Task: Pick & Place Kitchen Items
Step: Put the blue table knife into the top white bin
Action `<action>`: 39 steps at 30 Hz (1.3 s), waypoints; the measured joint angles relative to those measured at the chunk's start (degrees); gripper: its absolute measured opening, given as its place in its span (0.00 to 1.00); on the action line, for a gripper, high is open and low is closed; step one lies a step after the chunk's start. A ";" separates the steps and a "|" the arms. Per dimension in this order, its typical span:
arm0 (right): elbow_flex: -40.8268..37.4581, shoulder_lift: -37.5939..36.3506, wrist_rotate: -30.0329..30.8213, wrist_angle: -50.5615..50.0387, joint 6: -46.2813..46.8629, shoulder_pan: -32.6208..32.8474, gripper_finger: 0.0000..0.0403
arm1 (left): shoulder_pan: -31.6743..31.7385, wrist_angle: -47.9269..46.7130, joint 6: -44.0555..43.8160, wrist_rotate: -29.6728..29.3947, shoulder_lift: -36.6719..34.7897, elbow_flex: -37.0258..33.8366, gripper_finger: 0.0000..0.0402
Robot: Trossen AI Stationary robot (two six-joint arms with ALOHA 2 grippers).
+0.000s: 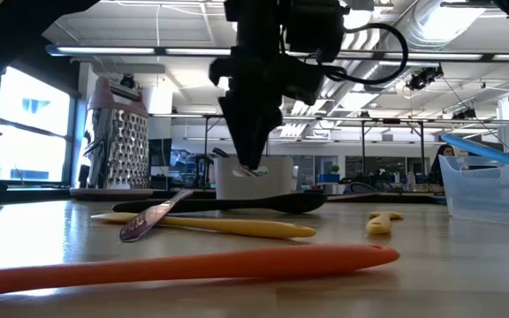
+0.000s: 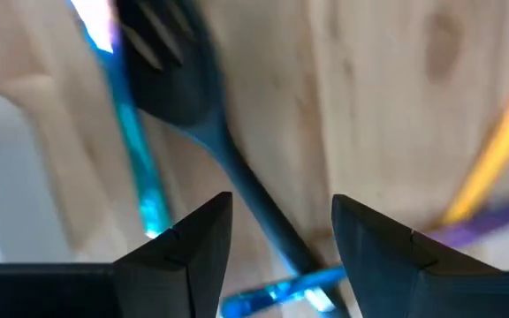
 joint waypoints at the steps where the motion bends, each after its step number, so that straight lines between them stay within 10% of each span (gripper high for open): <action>1: 0.00 0.00 -0.01 -0.06 -0.03 0.00 0.22 | 0.00 1.21 -0.99 -1.35 0.00 0.00 0.47; 21: 0.00 0.00 -11.26 4.20 0.47 0.07 0.22 | -15.12 28.63 -5.76 -49.97 1.79 -0.01 0.46; 28: 0.00 -0.04 -19.40 13.01 -1.13 2.75 0.22 | -14.08 35.66 -1.88 -50.89 5.26 0.07 0.46; 39: 0.00 -0.42 -15.01 14.82 -3.51 8.98 0.22 | -12.67 36.71 4.20 -51.89 9.16 0.03 0.46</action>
